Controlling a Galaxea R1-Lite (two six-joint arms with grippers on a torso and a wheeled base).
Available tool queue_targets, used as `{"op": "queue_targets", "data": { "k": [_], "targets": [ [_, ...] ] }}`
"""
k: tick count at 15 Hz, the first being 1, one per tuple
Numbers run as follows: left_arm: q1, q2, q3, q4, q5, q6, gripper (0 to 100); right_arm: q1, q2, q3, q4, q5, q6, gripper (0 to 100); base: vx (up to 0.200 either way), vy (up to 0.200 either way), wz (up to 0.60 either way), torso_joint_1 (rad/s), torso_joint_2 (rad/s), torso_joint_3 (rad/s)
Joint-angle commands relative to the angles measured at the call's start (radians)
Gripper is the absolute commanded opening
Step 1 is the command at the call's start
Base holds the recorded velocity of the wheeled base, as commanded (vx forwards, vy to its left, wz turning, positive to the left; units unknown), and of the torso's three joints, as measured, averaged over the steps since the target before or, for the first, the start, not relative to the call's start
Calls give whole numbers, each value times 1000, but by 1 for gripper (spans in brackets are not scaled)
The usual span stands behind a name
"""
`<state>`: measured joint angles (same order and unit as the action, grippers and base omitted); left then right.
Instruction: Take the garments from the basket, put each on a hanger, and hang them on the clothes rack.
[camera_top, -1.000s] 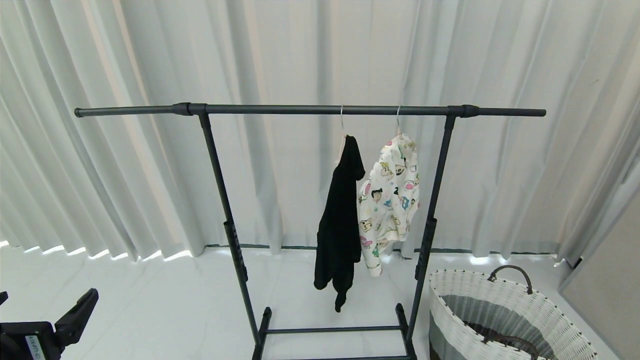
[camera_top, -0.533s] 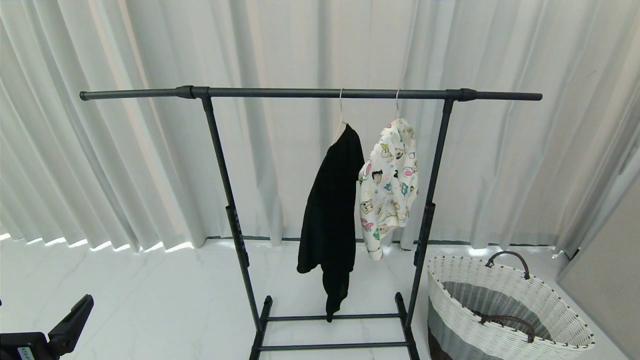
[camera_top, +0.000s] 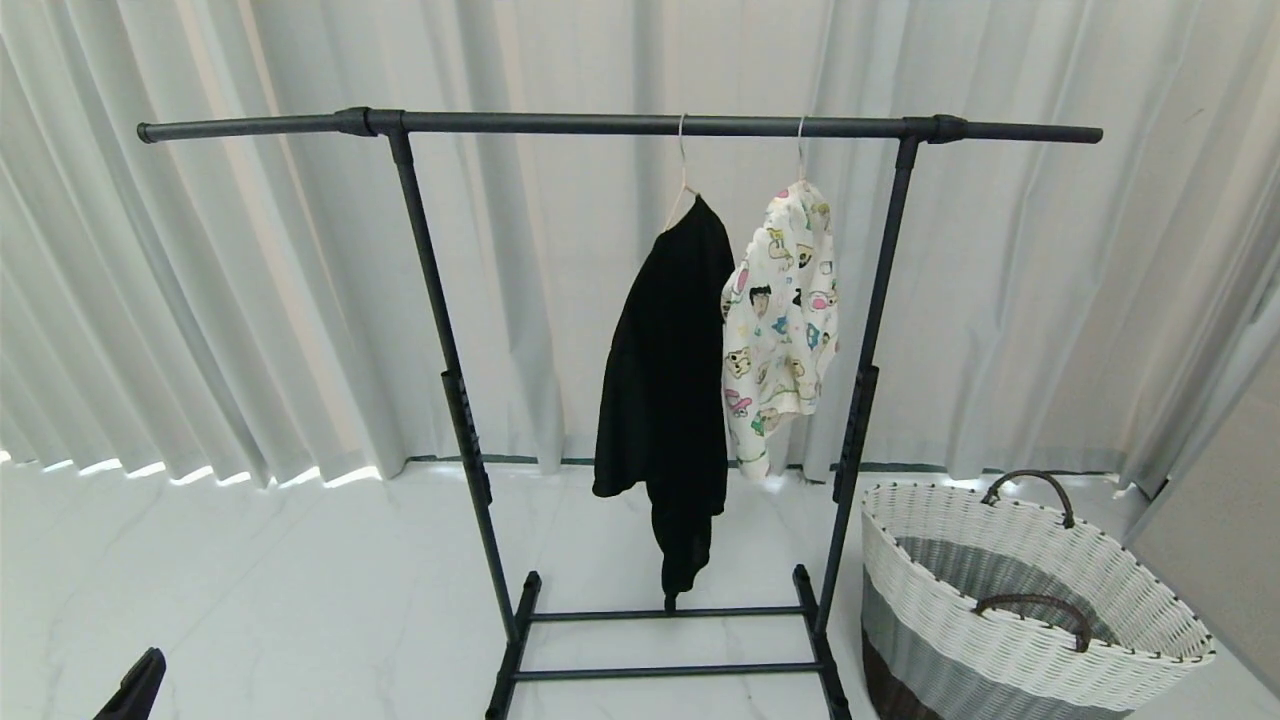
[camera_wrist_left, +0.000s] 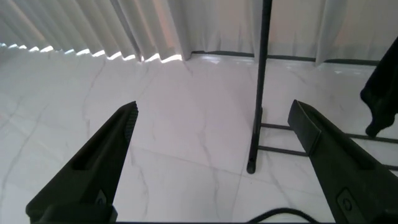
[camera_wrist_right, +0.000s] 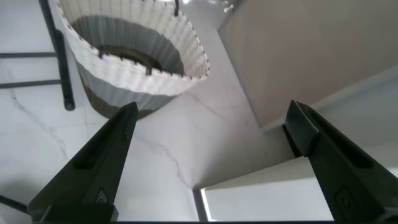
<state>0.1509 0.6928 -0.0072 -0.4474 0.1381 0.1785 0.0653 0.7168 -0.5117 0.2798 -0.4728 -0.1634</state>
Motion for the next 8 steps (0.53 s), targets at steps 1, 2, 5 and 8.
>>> {"op": "queue_targets", "data": {
  "k": [1, 2, 5, 8],
  "targets": [
    [-10, -79, 7, 6, -2, -1, 100, -24, -86, 59, -1, 0, 1, 100, 0, 0, 0, -198, 481, 286],
    [-13, -82, 7, 6, -3, 2, 100, -24, -125, 88, -2, 0, 2, 100, 0, 0, 0, -193, 481, 300],
    [-93, -165, 7, 13, -12, 18, 100, -24, -272, 188, -8, -3, 33, 100, 0, 0, 0, -173, 460, 297],
    [-139, -406, 7, 194, -20, 39, 100, -22, -505, 292, -8, -4, 44, 100, 0, 0, 0, -123, 357, 227]
  ]
}}
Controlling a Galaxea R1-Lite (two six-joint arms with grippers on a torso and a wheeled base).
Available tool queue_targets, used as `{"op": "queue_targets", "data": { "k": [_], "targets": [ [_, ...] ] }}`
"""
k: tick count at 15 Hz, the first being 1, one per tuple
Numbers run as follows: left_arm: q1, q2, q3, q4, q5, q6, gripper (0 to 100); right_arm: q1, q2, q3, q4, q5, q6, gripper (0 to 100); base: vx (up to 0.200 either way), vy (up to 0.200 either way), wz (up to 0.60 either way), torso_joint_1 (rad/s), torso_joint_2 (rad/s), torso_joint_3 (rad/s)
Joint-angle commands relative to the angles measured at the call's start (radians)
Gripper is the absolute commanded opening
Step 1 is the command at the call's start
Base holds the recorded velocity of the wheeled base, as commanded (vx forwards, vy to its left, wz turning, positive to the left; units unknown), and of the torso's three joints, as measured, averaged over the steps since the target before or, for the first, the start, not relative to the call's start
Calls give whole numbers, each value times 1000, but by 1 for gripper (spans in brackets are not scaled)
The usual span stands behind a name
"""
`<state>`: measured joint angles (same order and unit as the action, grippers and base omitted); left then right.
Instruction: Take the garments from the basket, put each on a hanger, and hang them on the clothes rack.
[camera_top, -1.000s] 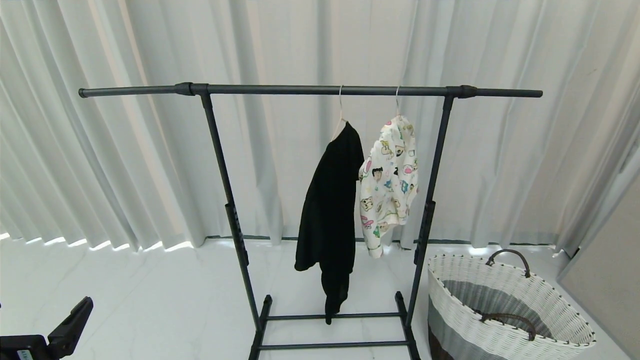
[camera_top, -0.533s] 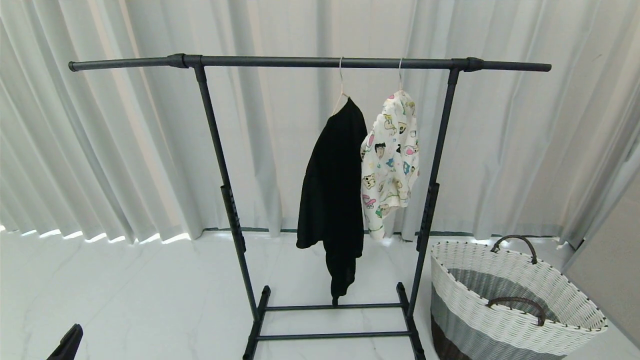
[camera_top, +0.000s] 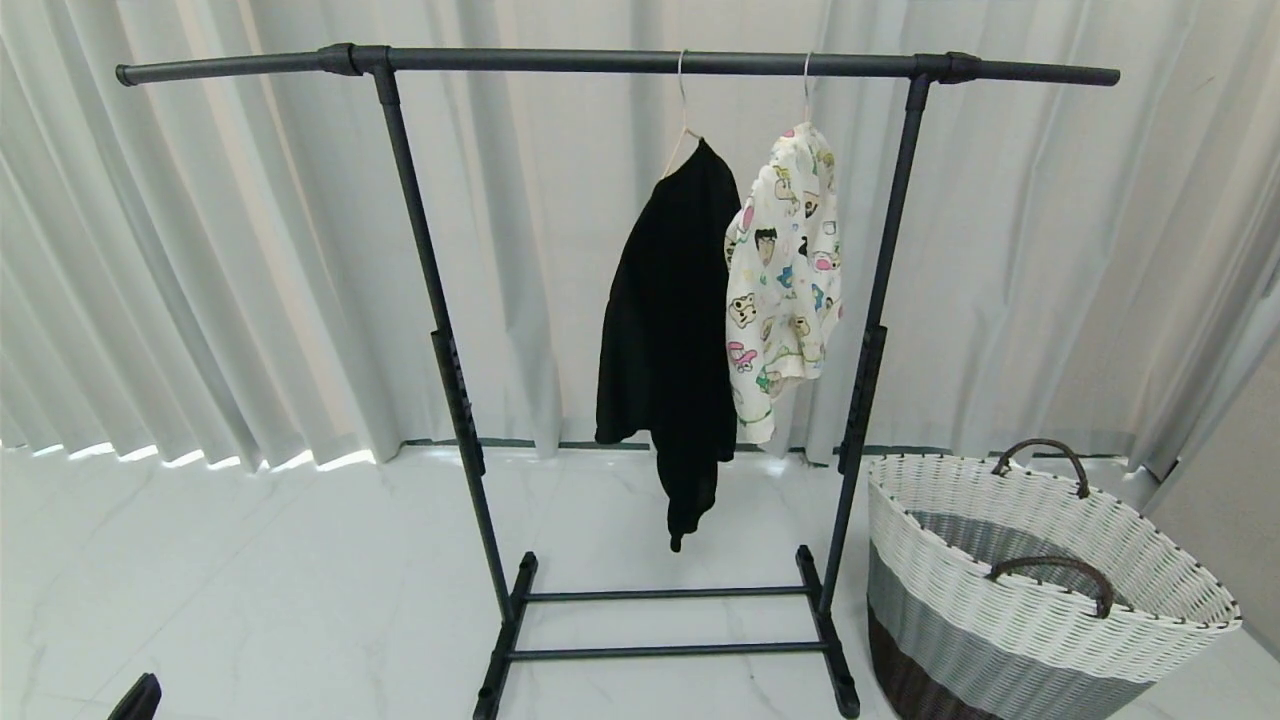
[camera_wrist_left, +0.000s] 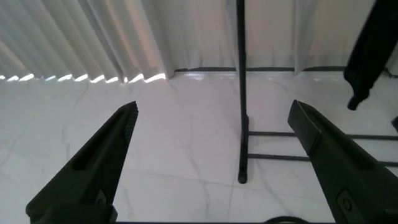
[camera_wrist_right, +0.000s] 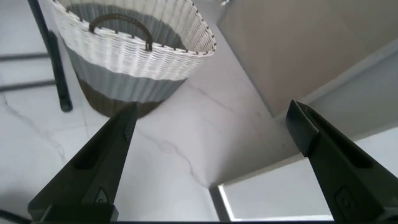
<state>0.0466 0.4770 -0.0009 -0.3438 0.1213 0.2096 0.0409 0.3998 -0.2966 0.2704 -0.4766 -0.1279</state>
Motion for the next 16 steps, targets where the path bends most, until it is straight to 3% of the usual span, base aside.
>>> {"op": "queue_targets", "data": {
  "k": [1, 2, 4, 6, 8, 9, 10, 12, 14, 15, 16],
  "targets": [
    [-34, -394, 1, 238, -2, 27, 100, 1, -306, 132, 1, -8, 8, 100, 0, 0, 0, -32, 119, 80],
    [-36, -477, -14, 316, 5, 48, 100, -27, -371, 166, -4, -5, 4, 100, 0, 0, 0, -22, 71, 51],
    [-36, -477, -16, 312, 95, 30, 100, -45, -398, 172, -19, -27, 39, 100, 0, 0, 0, 0, 0, 0],
    [-36, -477, -13, 312, 98, -29, 100, -45, -398, 172, -19, -93, 67, 100, 0, 0, 0, 0, 0, 0],
    [-36, -477, -7, 310, 109, -88, 100, -45, -398, 174, -17, -108, 106, 100, 0, 0, 0, 0, 0, 0],
    [-36, -477, -7, 310, 123, -84, 100, -45, -398, 175, -20, -97, 109, 100, 0, 0, 0, 0, 0, 0],
    [-36, -477, -7, 310, 107, -76, 100, -44, -398, 180, -27, -50, 109, 100, 0, 0, 0, 0, 0, 0],
    [-36, -477, -5, 312, -29, -136, 100, -44, -400, 195, -59, 196, 162, 100, 0, 0, 0, 0, 0, 0],
    [-37, -474, 1, 330, -98, -176, 100, -44, -398, 197, -60, 426, 174, 100, 0, 0, 0, 0, 0, 0],
    [-42, -472, 1, 341, -97, -179, 100, -44, -398, 197, -60, 495, 166, 100, 0, 0, 0, 0, 0, 0],
    [-44, -475, 1, 341, -98, -176, 100, -44, -398, 200, -62, 486, 142, 100, 0, 0, 0, 0, 0, 0]
  ]
}}
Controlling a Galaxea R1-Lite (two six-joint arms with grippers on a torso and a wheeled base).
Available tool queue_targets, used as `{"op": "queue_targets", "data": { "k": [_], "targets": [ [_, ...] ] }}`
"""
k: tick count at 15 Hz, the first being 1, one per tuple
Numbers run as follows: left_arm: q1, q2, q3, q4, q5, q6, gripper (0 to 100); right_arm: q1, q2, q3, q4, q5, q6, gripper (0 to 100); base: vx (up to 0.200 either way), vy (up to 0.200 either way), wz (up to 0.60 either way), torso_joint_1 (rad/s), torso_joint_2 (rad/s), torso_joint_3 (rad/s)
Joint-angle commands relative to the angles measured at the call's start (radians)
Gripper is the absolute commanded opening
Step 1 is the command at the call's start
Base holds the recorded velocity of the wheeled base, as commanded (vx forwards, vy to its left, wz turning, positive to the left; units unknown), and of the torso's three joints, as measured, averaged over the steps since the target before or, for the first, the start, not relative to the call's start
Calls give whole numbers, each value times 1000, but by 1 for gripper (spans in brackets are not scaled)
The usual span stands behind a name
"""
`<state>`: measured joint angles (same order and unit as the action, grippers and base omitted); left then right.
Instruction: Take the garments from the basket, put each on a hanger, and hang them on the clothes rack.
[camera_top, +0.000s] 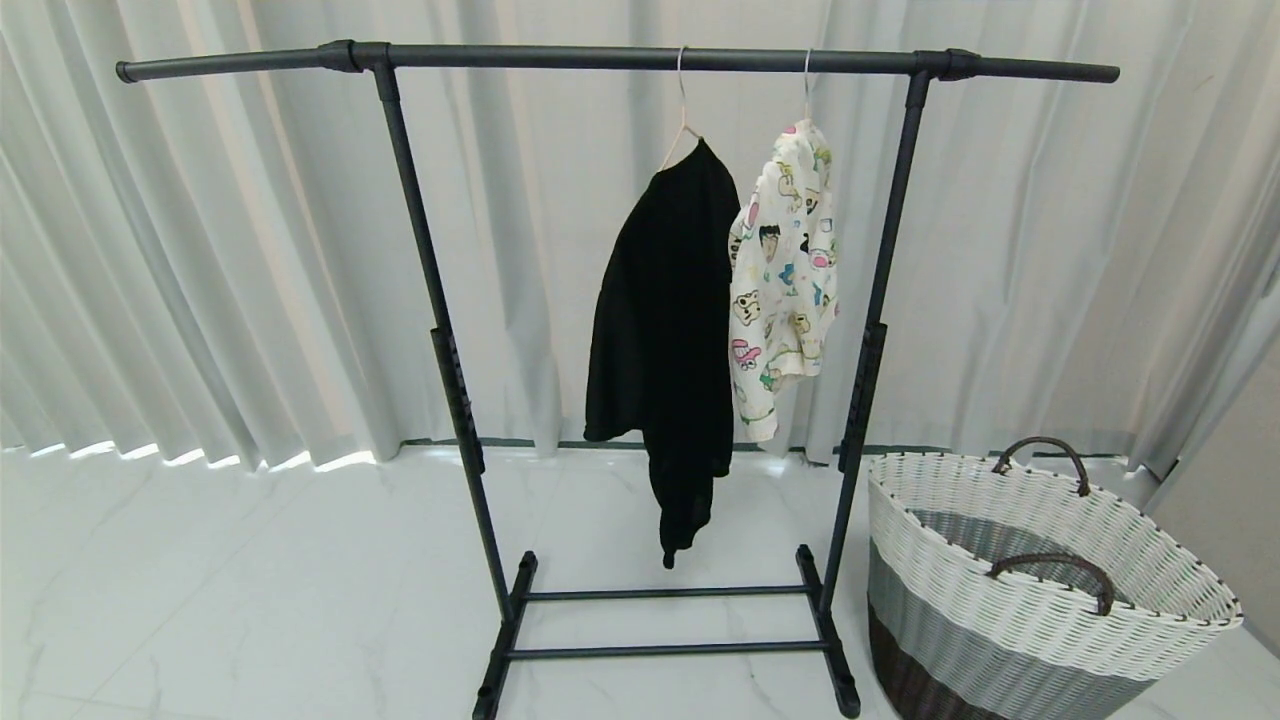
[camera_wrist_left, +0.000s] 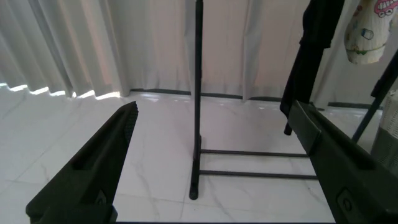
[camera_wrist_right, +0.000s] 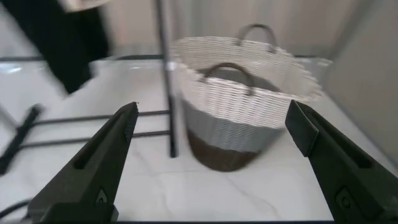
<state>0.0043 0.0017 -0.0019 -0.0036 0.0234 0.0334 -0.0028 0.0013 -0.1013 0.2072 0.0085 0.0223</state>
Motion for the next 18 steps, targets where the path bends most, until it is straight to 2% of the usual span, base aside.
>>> {"op": "queue_targets", "data": {
  "k": [1, 2, 3, 5, 6, 8, 10, 11, 13, 15, 18],
  "targets": [
    [0, -2, 2, 1, 0, -1, 100, 0, -1, 34, -58, -61, -50, 100, 0, 0, 0, 0, 0, 0],
    [0, -2, 2, -1, 1, -7, 100, 0, 0, 95, -201, -147, -51, 100, 0, 0, 0, 0, 0, 0],
    [0, -2, 2, 1, 1, -12, 100, 0, 0, 101, -236, -173, -50, 100, 0, 0, 0, 0, 0, 0],
    [0, -2, 2, 1, 1, -20, 100, 0, 0, 101, -238, -136, -39, 100, 0, 0, 0, 0, 0, 0],
    [0, -2, 2, 1, 1, -18, 100, 0, 0, 101, -238, -144, -32, 100, 0, 0, 0, 0, 0, 0],
    [0, -2, 2, 1, 1, -18, 100, 0, 0, 101, -220, -246, 90, 100, 0, 0, 0, 0, 0, 0],
    [0, -2, 2, 1, 1, -18, 100, 0, 0, 101, -223, -191, 1, 100, 0, 0, 0, 0, 0, 0],
    [0, -2, 2, 1, 1, -18, 100, 0, 0, 101, -190, -82, -38, 100, 0, 0, 0, 0, 0, 0],
    [-1, -2, 2, 1, 1, -20, 100, 0, 0, 101, -180, -71, -33, 100, 0, 0, 0, 0, 0, 0],
    [0, -2, 2, 1, 1, -20, 100, 0, 0, 101, -177, -78, 7, 100, 0, 0, 0, 0, 0, 0],
    [0, -2, 2, 1, 1, -20, 100, 0, 0, 101, -177, -85, 2, 100, 0, 0, 0, 0, 0, 0]
  ]
}}
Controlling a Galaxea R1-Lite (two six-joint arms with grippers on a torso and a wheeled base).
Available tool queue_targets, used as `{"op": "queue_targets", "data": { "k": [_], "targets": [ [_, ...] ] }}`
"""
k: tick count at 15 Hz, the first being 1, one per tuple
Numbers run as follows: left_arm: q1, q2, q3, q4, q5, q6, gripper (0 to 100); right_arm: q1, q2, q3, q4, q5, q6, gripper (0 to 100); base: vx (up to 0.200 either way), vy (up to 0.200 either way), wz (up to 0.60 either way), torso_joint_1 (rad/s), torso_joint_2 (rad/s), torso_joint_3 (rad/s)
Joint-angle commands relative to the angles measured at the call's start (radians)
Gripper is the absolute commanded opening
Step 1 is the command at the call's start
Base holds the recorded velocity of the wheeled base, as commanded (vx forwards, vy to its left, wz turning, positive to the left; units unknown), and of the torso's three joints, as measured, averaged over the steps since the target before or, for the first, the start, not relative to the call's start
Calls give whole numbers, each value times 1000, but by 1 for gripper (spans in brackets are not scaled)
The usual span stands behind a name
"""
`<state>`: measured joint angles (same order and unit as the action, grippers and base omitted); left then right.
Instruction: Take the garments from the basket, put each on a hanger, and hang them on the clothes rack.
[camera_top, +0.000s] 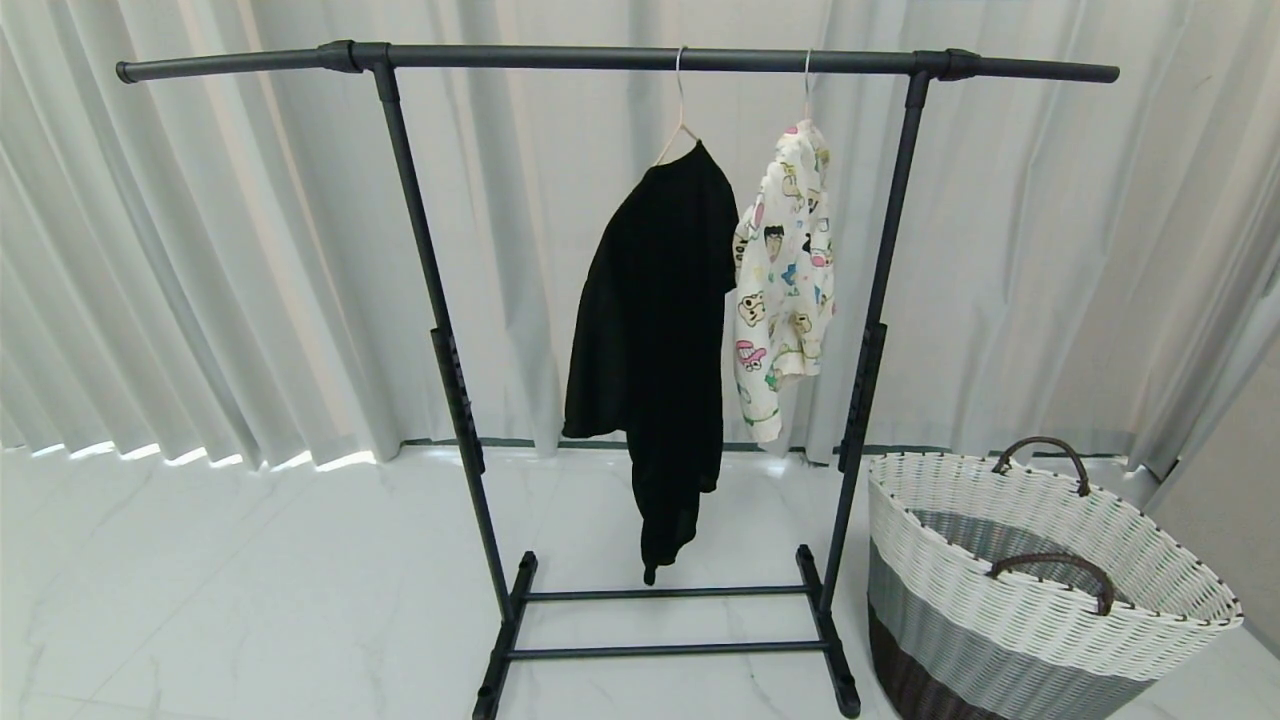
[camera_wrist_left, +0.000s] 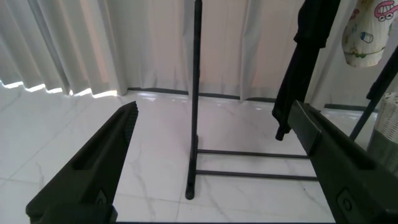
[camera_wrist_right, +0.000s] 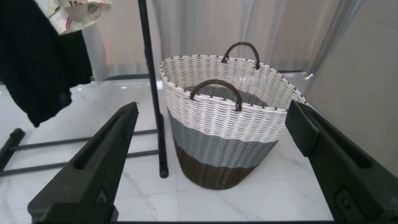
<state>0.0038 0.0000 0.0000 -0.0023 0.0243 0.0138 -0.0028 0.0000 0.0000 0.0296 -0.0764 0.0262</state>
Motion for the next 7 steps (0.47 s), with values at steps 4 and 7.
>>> {"op": "queue_targets", "data": {
  "k": [4, 7],
  "targets": [
    [-1, 0, 0, -1, 0, 0, 100, 0, 2, 0, 1, 0, -2, 100, 0, 0, 0, 0, 0, 0],
    [-1, 0, 0, -1, 0, 0, 100, 0, 2, 0, 1, -13, -2, 100, 0, 0, 0, 0, 0, 0]
  ]
}}
